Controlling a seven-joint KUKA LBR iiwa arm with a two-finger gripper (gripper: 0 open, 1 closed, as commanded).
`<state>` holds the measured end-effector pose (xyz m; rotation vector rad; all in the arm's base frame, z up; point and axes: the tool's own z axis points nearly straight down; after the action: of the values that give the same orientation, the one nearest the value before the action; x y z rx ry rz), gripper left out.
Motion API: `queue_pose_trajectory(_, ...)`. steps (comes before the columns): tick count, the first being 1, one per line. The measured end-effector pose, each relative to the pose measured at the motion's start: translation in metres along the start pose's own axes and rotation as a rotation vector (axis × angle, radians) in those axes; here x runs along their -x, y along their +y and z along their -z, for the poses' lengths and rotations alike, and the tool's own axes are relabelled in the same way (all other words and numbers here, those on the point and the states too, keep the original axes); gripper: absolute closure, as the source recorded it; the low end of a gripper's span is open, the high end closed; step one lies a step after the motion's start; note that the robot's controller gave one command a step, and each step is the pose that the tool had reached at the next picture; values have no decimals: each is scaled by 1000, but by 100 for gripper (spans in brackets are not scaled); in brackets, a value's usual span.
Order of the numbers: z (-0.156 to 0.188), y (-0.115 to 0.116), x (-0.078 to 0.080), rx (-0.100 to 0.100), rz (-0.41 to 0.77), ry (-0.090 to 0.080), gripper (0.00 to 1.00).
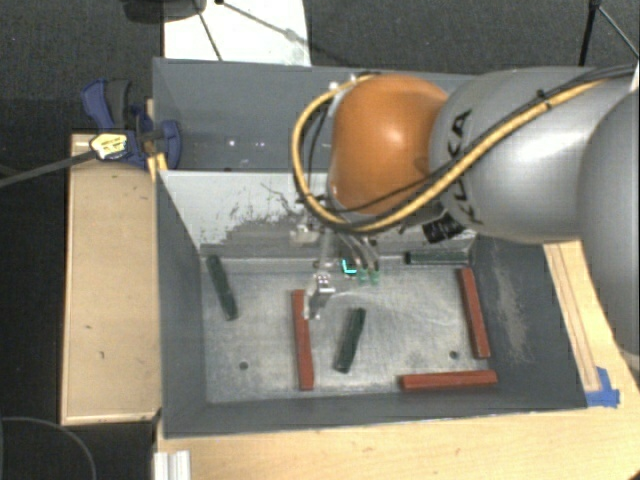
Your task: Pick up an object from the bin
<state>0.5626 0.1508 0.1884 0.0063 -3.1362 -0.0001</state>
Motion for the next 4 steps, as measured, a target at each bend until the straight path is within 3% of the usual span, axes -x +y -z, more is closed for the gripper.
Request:
queue_pose_trajectory(1, 4, -1, 2, 1, -3, -8, 0)
queue_pose_trajectory(2, -16, -3, 6, 2, 83, -14, 0)
queue_pose_trajectory(3, -73, -25, 9, 1, 115, -13, 0)
queue_pose_trajectory(4, -112, -32, 18, -1, 133, -6, 0)
